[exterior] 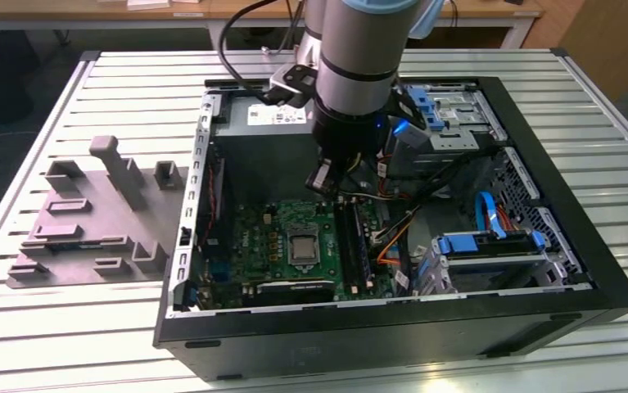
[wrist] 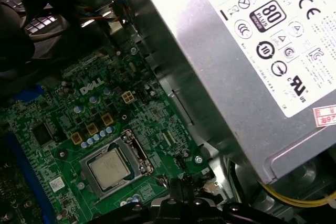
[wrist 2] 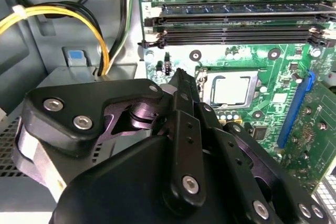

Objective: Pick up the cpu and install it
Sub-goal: 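Install the first cpu locking lever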

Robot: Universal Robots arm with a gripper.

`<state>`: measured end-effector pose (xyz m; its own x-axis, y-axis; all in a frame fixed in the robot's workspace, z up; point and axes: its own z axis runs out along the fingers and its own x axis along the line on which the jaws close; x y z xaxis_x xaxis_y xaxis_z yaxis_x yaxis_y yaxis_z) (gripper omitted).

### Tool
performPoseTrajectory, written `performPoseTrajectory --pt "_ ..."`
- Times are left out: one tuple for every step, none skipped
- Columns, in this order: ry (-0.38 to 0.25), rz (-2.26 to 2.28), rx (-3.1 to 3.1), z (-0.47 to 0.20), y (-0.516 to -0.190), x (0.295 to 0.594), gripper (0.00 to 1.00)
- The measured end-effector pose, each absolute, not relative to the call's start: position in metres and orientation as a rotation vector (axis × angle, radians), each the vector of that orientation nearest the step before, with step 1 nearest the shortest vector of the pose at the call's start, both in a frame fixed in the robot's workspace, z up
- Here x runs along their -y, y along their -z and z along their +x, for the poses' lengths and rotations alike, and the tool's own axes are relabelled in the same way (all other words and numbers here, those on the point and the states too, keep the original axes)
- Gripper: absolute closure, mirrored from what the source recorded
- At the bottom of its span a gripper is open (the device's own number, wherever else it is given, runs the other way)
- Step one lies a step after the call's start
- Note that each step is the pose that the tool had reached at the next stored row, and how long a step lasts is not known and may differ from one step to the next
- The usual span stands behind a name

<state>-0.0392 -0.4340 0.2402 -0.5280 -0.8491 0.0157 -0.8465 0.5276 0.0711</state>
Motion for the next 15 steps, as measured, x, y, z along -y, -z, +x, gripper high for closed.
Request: performPoseTrajectory --pt "0.084 1.503 2.702 -0.040 -0.240 0.435 0.89" --pt "0.084 1.506 2.700 -0.041 -0.240 0.436 0.89" --pt "0.084 1.511 2.698 -0.041 -0.240 0.437 0.89" --pt "0.084 1.516 2.695 -0.042 -0.240 0.438 0.89" --pt "0.084 1.522 2.691 -0.042 -0.240 0.439 0.89" --pt "0.083 1.528 2.688 -0.043 -0.240 0.439 0.89" --pt "0.083 1.534 2.685 -0.043 -0.240 0.440 0.89" --pt "0.083 1.538 2.682 -0.043 -0.240 0.441 0.89" --pt "0.083 1.539 2.681 -0.043 -0.240 0.443 0.89" --pt "0.083 1.540 2.681 -0.043 -0.240 0.444 0.89" --pt "0.083 1.540 2.681 -0.043 -0.240 0.445 0.89" --pt "0.083 1.540 2.681 -0.043 -0.240 0.446 0.89" --pt "0.083 1.540 2.681 -0.043 -0.240 0.446 0.89" --pt "0.083 1.540 2.681 -0.043 -0.240 0.446 0.89" --pt "0.083 1.540 2.681 -0.043 -0.240 0.446 0.89"
